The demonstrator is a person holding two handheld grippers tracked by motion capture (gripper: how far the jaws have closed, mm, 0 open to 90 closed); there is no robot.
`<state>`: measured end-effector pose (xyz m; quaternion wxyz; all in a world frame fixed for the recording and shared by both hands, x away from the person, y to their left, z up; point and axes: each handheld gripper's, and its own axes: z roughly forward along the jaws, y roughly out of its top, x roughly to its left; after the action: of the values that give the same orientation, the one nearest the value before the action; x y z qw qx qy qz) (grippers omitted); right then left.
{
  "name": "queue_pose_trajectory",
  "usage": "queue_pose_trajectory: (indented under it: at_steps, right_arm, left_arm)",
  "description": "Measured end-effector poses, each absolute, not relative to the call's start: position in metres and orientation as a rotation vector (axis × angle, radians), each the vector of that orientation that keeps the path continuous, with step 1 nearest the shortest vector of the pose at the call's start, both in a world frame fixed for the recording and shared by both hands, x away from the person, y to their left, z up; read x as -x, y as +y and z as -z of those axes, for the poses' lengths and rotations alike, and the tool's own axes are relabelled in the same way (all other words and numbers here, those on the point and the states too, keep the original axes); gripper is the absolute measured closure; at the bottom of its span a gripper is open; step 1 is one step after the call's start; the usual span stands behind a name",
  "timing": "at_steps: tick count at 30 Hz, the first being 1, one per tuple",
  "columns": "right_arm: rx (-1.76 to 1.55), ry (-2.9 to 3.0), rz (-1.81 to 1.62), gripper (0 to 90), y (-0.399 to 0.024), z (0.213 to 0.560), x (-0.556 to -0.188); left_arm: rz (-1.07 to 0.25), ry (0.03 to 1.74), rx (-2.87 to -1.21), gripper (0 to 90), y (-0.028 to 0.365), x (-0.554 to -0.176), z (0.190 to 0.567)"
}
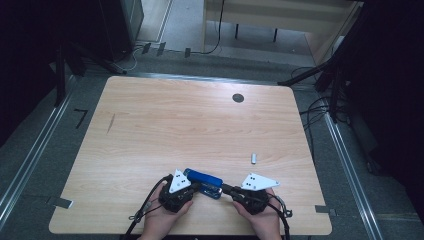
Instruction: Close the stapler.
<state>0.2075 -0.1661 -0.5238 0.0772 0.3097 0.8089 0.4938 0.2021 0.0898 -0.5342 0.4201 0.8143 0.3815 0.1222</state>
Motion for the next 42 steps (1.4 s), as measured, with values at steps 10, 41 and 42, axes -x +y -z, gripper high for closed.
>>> queue_pose_trajectory:
  at_steps: [10,41,42]
  right_arm:
    - [-0.886,2.412,-1.527,90.0,-0.165,0.512,-0.212]
    - [-0.833,2.363,-1.536,90.0,-0.149,0.485,-0.219]
    - [-0.831,2.363,-1.534,90.0,-0.148,0.484,-0.219]
  left_arm:
    - [-0.305,0.956,-2.039,90.0,0.09,-0.202,0.534]
    - [-0.307,0.949,-2.044,90.0,0.089,-0.202,0.534]
    - [-0.308,0.948,-2.043,90.0,0.089,-0.202,0.534]
